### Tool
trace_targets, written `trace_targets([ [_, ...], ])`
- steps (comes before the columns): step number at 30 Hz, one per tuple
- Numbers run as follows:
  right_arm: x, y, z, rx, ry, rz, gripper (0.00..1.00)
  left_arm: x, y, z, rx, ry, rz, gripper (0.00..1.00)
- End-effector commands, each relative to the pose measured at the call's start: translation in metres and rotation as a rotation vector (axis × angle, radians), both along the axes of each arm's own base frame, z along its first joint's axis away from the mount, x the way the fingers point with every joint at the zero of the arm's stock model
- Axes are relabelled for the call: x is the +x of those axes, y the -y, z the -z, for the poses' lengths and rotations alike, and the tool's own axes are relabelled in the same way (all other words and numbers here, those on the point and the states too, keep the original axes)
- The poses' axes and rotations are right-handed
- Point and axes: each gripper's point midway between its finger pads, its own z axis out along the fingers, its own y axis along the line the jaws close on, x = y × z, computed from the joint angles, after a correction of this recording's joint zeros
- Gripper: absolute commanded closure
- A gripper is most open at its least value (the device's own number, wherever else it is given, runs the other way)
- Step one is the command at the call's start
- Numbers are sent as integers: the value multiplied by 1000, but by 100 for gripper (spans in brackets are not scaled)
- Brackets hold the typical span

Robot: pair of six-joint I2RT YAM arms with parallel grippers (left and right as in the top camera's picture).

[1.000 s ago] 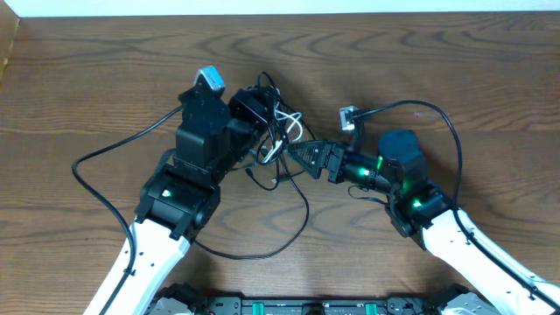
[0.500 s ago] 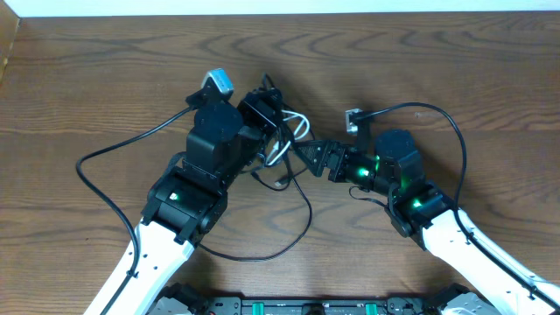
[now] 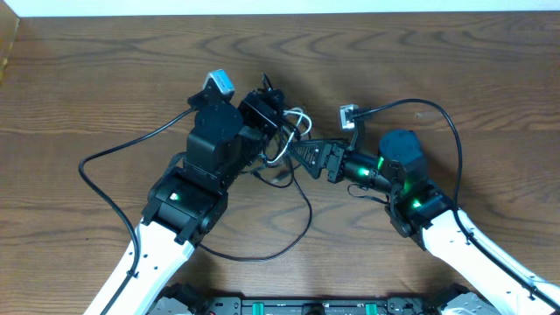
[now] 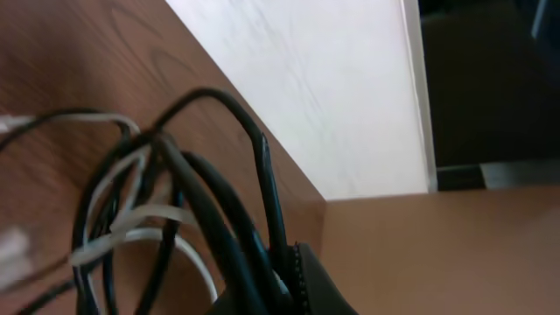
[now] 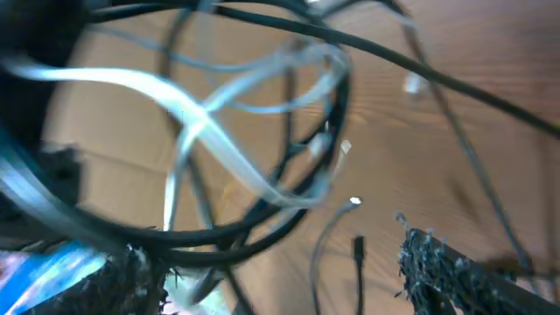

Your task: Untangle cables

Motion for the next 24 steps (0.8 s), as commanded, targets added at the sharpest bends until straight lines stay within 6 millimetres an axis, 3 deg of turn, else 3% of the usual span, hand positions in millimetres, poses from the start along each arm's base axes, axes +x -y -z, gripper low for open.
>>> trace_targets([
  [1, 10, 4, 11, -46, 0, 53, 19, -13, 24, -23, -89, 22, 125, 92],
  [9, 16, 12, 71, -189, -128, 97, 20, -36, 53, -38, -146, 51, 289, 92],
  [14, 18, 26, 103, -287, -209, 166, 21, -40, 56, -49, -178, 76, 313, 92],
  [19, 20, 50, 127, -406, -244, 230, 23, -40, 43, -66, -196, 126, 287, 92],
  [24, 21, 96, 154, -531, -349, 360, 22, -32, 4, -87, -209, 193, 186, 92],
])
